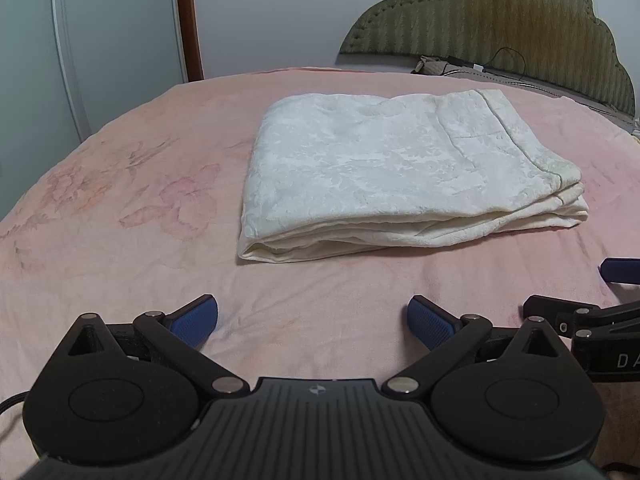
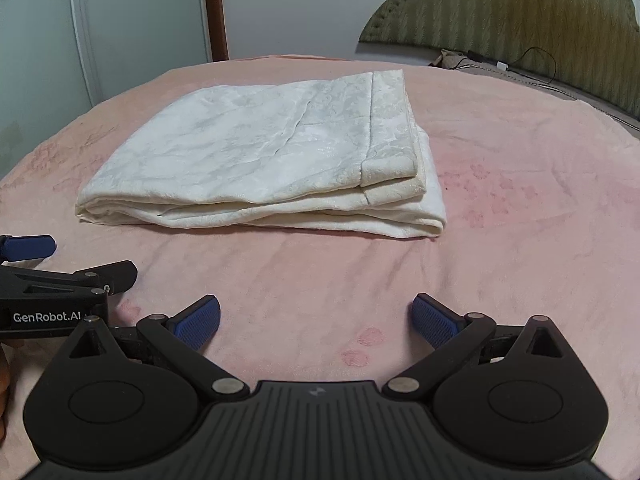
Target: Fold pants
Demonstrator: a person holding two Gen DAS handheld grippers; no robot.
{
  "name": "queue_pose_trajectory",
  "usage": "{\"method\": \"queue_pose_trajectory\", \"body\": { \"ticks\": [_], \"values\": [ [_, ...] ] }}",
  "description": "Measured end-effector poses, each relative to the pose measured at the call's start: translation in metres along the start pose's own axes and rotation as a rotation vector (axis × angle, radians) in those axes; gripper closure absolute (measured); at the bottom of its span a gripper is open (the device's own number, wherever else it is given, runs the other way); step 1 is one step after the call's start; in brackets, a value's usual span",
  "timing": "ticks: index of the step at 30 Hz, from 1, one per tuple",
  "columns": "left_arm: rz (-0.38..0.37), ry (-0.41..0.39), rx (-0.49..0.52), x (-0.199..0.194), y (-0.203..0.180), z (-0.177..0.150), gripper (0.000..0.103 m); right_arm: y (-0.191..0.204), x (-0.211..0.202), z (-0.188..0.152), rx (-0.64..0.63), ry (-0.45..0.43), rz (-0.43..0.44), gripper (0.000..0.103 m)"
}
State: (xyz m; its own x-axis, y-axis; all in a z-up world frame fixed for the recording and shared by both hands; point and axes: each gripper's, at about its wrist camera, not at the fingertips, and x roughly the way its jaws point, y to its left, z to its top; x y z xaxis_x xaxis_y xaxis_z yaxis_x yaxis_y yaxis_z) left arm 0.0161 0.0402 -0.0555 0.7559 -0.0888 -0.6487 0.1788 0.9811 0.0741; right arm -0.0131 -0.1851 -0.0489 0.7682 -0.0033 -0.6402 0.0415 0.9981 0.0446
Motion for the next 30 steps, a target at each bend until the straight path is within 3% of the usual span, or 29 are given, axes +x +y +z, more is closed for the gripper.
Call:
{"method": "queue_pose_trajectory", "body": {
  "ticks": [19,30],
  "values": [
    [-0.006,-0.017,-0.020,0.0004,0.0035,-0.0031,0.000,0.0028,0.0011,-0.0050,-0.011,-0.031,-0.006,0.000],
    [0.035,-0.008,-0.066,0.0011,0.0014,-0.0029,0.000,0.0065,0.0028,-0.0044,-0.011,-0.029,-0.019,0.000]
  ]
}}
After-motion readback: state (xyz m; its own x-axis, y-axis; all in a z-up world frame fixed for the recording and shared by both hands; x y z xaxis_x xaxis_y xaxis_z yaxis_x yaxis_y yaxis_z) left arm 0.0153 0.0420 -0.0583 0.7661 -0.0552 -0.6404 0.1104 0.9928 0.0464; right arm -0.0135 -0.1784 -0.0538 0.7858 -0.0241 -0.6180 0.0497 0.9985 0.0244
